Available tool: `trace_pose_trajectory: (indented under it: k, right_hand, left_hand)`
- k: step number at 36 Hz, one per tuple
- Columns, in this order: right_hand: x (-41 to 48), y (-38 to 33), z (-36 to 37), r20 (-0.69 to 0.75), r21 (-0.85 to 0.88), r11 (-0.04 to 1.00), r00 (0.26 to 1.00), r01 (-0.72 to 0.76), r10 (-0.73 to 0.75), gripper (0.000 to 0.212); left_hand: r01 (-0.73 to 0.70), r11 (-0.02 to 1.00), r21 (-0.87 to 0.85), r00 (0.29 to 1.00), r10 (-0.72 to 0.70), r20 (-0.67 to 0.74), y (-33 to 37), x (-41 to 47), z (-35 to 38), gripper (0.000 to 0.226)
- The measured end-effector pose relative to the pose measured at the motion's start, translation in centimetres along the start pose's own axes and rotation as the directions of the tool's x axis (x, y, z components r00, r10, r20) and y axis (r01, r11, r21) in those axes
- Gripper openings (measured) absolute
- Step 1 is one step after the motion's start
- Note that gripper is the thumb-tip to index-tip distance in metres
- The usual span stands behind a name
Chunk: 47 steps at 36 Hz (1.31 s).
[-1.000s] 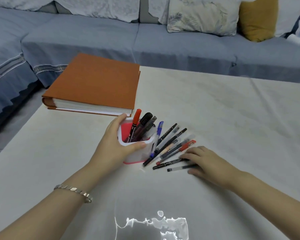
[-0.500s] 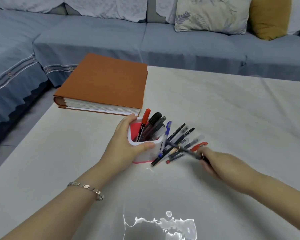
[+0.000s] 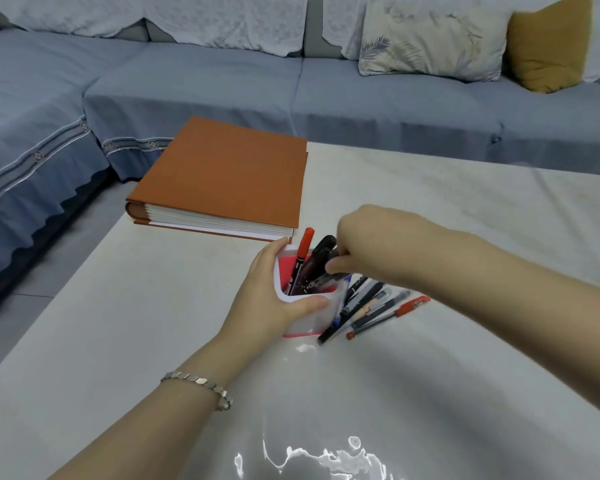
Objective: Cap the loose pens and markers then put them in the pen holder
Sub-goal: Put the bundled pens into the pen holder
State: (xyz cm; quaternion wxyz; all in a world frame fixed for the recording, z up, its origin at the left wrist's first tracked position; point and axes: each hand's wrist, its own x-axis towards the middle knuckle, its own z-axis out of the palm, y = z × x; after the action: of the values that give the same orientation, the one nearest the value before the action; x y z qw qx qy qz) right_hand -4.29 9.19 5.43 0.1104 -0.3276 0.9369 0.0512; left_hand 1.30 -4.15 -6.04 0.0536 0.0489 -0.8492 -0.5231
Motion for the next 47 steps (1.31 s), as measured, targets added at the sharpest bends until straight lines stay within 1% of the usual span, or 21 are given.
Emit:
trace_pose_trajectory:
  k: [2,5,6,7,9,12,15,19,20,21,22,24,25,27,30,32,35,39,42,45,47]
  right_hand:
    - [0.9,-0.8,0.2,-0.078,-0.102,0.995,0.997,0.008,-0.016,0.041]
    - [2.2,-2.0,1.0,-0.149,-0.210,0.976,0.985,0.052,-0.085,0.009]
    - [2.4,-2.3,1.4,-0.150,-0.227,0.970,0.982,0.082,-0.118,0.005]
    - [2.6,-2.5,2.0,-0.141,-0.232,0.965,0.978,0.120,-0.156,0.010]
    - [2.6,-2.5,3.2,-0.146,-0.205,0.953,0.956,0.224,-0.256,0.015]
    - [2.1,-1.9,4.1,-0.334,-0.042,0.916,0.859,0.399,-0.389,0.014]
    - [1.1,0.3,3.7,-0.568,0.115,0.892,0.766,0.436,-0.301,0.018]
    - [-0.8,5.2,3.8,-0.704,0.289,0.920,0.710,0.265,0.016,0.015]
    - [-1.3,6.5,4.3,-0.696,0.324,0.924,0.713,0.201,0.089,0.015]
    - [-1.7,7.6,5.0,-0.657,0.353,0.926,0.741,0.135,0.142,0.016]
    - [-2.1,8.6,5.9,-0.589,0.366,0.927,0.792,0.082,0.163,0.018]
    - [-2.6,10.2,8.2,-0.380,0.331,0.943,0.919,0.026,0.107,0.020]
    - [-2.7,10.6,9.5,-0.274,0.293,0.956,0.960,0.022,0.062,0.024]
    - [-2.7,11.0,12.1,-0.139,0.229,0.973,0.990,0.033,-0.001,0.036]
    - [-2.3,11.0,15.3,-0.062,0.165,0.986,0.998,0.037,-0.027,0.052]
    - [-2.0,11.3,16.5,-0.068,0.173,0.985,0.998,0.015,-0.003,0.052]
    - [-1.8,11.5,17.1,-0.133,0.161,0.986,0.991,0.037,-0.016,0.038]
    - [-3.2,11.2,18.5,-0.279,-0.081,0.987,0.947,0.141,-0.158,0.015]
    - [-4.8,10.9,19.1,-0.291,-0.180,0.970,0.933,0.163,-0.211,0.026]
    - [-6.2,10.8,18.0,-0.254,-0.110,0.987,0.956,0.121,-0.146,0.026]
    - [-6.7,10.4,16.5,-0.252,0.029,0.998,0.966,0.062,-0.053,0.028]
  left_hand:
    - [0.004,1.000,-0.014,1.000,-0.004,-0.001,0.1,0.0,0.0,0.089]
    - [0.006,0.999,-0.050,1.000,-0.006,-0.002,0.0,0.1,0.1,0.084]
    - [0.004,0.998,-0.061,1.000,-0.004,-0.003,-0.1,0.1,0.1,0.083]
    - [0.007,0.997,-0.072,1.000,-0.008,-0.005,-0.2,0.2,0.2,0.081]
    - [0.012,0.995,-0.094,1.000,-0.013,-0.009,-0.4,0.4,0.4,0.074]
    - [0.003,0.997,-0.080,1.000,-0.004,-0.016,-0.4,0.4,0.4,0.070]
    - [-0.006,0.999,-0.032,1.000,0.006,-0.013,-0.3,0.3,0.3,0.080]
    - [0.016,1.000,-0.009,1.000,-0.016,0.000,0.0,0.1,0.1,0.089]
    - [0.021,1.000,-0.009,1.000,-0.021,0.003,0.1,0.1,0.1,0.088]
    - [0.025,1.000,-0.010,1.000,-0.025,0.003,0.1,0.0,0.1,0.088]
    - [0.029,1.000,-0.007,1.000,-0.029,0.004,0.1,0.0,0.1,0.088]
    - [0.029,1.000,0.003,1.000,-0.029,0.001,0.0,0.0,0.1,0.087]
    - [0.028,1.000,0.006,1.000,-0.028,-0.001,0.1,0.0,0.1,0.087]
    - [0.027,1.000,0.007,1.000,-0.027,-0.003,0.1,0.0,0.1,0.087]
    - [0.020,1.000,0.013,1.000,-0.020,-0.010,0.1,0.0,0.2,0.087]
    - [0.021,1.000,0.012,1.000,-0.021,-0.012,0.1,0.0,0.2,0.086]
    - [0.024,1.000,0.013,1.000,-0.024,-0.009,0.1,0.0,0.2,0.086]
    - [0.021,1.000,0.012,1.000,-0.021,-0.017,-0.1,0.1,0.3,0.087]
    - [0.019,1.000,0.004,1.000,-0.019,-0.022,-0.3,0.0,0.3,0.085]
    - [0.021,1.000,-0.003,1.000,-0.021,-0.023,-0.3,0.0,0.3,0.087]
    - [0.020,1.000,0.006,1.000,-0.020,-0.019,-0.2,0.0,0.2,0.087]
